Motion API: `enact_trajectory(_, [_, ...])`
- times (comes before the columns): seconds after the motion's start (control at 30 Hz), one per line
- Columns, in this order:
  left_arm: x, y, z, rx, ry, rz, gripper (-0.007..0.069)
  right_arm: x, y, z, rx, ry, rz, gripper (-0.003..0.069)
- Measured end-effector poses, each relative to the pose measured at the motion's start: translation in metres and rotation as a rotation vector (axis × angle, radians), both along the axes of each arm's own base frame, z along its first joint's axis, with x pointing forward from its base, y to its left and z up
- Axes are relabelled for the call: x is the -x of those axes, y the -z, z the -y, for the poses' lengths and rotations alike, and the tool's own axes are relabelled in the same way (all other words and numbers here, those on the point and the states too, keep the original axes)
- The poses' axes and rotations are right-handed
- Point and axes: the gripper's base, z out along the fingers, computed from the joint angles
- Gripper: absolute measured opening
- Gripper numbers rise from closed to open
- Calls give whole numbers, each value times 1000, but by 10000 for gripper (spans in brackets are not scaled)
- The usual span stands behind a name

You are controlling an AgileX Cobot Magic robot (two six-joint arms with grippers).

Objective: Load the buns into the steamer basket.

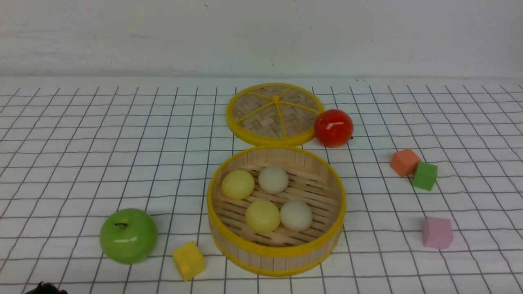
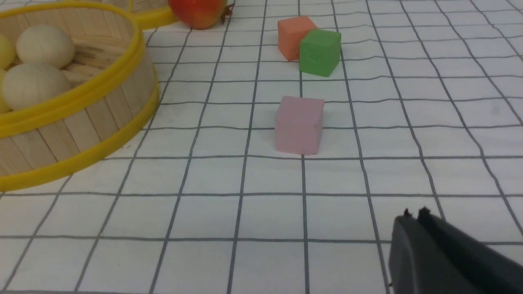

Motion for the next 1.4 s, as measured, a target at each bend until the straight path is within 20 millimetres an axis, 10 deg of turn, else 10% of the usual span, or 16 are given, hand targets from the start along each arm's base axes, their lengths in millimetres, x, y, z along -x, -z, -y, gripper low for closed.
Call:
enact_trajectory(0.53, [-10,14,-20,24,-373,226,68,0,0,0,0,0,0,4])
enact_trajectory(0.8, [-8,65,-21,-99,-410,-256,-13,0,0,0,0,0,1,4])
enact_trajectory(1.4, [-8,65,-21,-90,-410,-259,-13,0,0,0,0,0,2,14])
